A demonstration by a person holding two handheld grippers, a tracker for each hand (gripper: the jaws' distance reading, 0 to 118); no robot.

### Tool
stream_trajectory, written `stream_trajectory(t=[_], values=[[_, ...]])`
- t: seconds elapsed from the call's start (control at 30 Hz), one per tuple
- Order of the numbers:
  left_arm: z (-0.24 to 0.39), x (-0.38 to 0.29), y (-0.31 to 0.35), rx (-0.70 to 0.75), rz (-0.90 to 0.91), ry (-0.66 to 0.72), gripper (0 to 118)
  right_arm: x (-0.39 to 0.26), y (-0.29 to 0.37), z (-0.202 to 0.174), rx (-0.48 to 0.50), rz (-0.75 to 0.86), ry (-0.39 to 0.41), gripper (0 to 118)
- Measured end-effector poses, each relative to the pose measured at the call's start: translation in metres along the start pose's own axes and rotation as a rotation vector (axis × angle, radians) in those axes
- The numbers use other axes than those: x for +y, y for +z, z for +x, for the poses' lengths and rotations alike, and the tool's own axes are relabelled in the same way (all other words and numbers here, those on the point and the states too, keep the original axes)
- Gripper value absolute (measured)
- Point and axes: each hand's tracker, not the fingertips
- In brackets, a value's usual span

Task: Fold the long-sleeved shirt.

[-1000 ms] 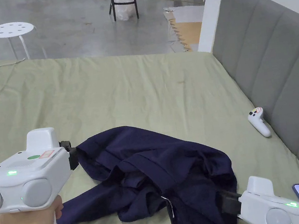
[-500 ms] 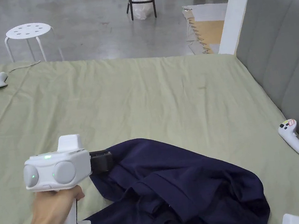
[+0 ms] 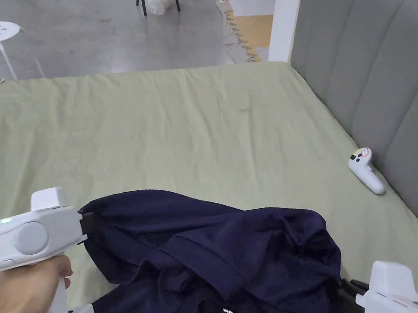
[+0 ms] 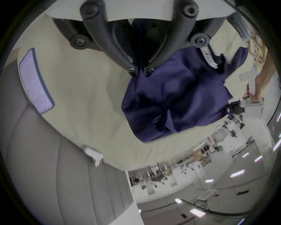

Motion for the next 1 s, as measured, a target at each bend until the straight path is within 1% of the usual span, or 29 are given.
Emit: stream_trajectory(t=[0.03, 0.1, 0.2, 0.27, 0.33, 0.4, 0.47, 0.53, 0.63, 0.67, 0.77, 0.8, 0.9, 1.0], values=[[0.003, 0.009, 0.019, -0.032, 0.022, 0.040, 8, 0.008, 0.010, -0.004, 0.025, 0.032, -0.010, 4], [0.005, 0.020, 0.051, -0.053, 0.080, 0.035, 8, 0.026, 0.027, -0.012, 0.058, 0.082, -0.022, 4], [0.014, 0.047, 0.111, -0.115, 0.177, 0.026, 8, 0.061, 0.055, -0.030, 0.112, 0.169, 0.020, 4], [0.018, 0.066, 0.152, -0.141, 0.251, 0.030, 8, 0.086, 0.069, -0.042, 0.121, 0.212, 0.059, 4], [0.015, 0.092, 0.187, -0.159, 0.331, 0.016, 8, 0.111, 0.087, -0.053, 0.166, 0.252, 0.084, 4], [0.016, 0.116, 0.234, -0.145, 0.415, -0.010, 8, 0.145, 0.110, -0.065, 0.224, 0.305, 0.069, 4], [0.014, 0.143, 0.271, -0.149, 0.487, -0.024, 8, 0.179, 0.132, -0.080, 0.269, 0.339, 0.111, 4], [0.012, 0.170, 0.312, -0.155, 0.546, 0.002, 8, 0.213, 0.156, -0.098, 0.270, 0.390, 0.148, 4], [0.019, 0.204, 0.363, -0.115, 0.626, -0.018, 8, 0.259, 0.190, -0.125, 0.263, 0.473, 0.219, 4], [0.019, 0.215, 0.377, -0.104, 0.652, -0.026, 8, 0.271, 0.203, -0.139, 0.258, 0.498, 0.251, 4], [0.028, 0.247, 0.413, -0.065, 0.708, -0.028, 8, 0.311, 0.235, -0.172, 0.238, 0.577, 0.313, 4], [0.029, 0.257, 0.422, -0.059, 0.714, -0.029, 8, 0.325, 0.242, -0.182, 0.241, 0.583, 0.316, 4], [0.042, 0.277, 0.445, -0.040, 0.744, -0.023, 8, 0.364, 0.262, -0.207, 0.196, 0.645, 0.338, 4], [0.039, 0.313, 0.448, 0.001, 0.765, -0.040, 8, 0.408, 0.267, -0.220, 0.178, 0.681, 0.317, 4]])
